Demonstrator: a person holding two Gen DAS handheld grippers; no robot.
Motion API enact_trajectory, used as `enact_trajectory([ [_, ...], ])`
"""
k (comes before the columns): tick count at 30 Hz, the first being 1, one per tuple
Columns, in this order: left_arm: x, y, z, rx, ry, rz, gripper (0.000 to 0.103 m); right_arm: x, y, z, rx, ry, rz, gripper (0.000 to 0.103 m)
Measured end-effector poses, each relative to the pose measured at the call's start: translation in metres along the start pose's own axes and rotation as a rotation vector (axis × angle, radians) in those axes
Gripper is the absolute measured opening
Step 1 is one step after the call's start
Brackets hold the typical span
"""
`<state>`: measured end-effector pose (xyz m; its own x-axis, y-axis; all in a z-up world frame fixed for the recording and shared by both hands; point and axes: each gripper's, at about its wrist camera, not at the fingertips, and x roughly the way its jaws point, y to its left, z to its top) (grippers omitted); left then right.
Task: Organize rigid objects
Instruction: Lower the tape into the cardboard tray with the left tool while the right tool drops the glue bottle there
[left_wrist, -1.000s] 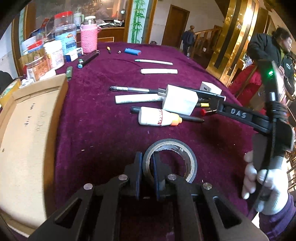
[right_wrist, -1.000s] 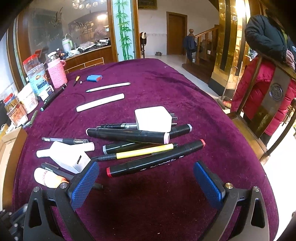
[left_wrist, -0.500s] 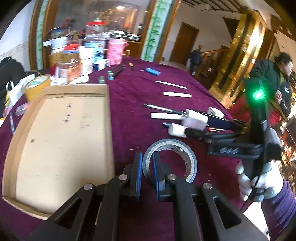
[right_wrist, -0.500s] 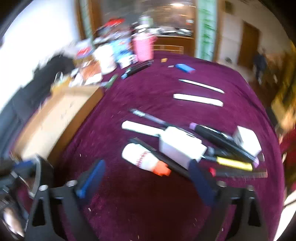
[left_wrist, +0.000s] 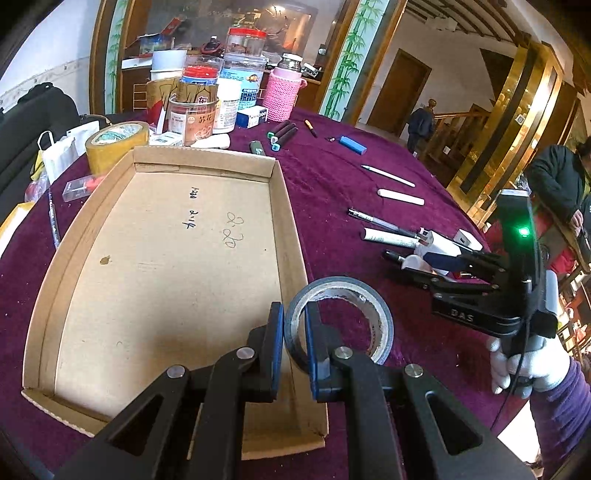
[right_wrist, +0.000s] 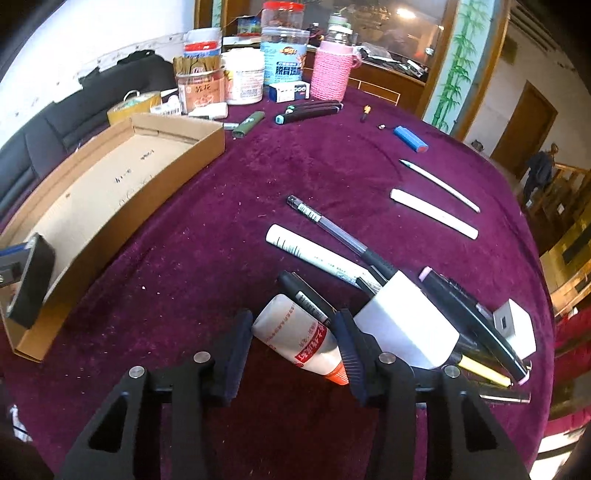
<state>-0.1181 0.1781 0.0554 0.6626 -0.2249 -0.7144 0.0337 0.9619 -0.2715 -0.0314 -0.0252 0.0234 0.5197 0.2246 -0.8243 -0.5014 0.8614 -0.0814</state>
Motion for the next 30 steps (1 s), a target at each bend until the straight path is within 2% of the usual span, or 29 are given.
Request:
enact_trajectory([
  [6,-0.005,0.017,0.014,-0.036,-0.004,-0.015,0.011,-0.027,-0.008,0.02,0.127,-0.057,0.133,0.032],
  [12,-0.008,0.04,0.04,-0.048,-0.028,0.039,0.011,-0.03,0.008,0.058,0.187,-0.087,0.252,0.032],
  [17,-0.001,0.064,0.061,-0.074,-0.01,0.062,0.011,-0.017,0.021,0.091,0.275,-0.071,0.44,0.032],
  [20,0.015,0.076,0.077,-0.081,0.015,0.094,0.011,-0.005,0.035,0.11,0.293,-0.037,0.519,0.032],
  [25,0.057,0.089,0.098,-0.113,0.102,0.093,0.011,0.033,0.052,0.136,0.331,0.052,0.546,0.032],
  [30,0.086,0.088,0.106,-0.126,0.154,0.092,0.011,0.071,0.053,0.153,0.368,0.119,0.533,0.033],
])
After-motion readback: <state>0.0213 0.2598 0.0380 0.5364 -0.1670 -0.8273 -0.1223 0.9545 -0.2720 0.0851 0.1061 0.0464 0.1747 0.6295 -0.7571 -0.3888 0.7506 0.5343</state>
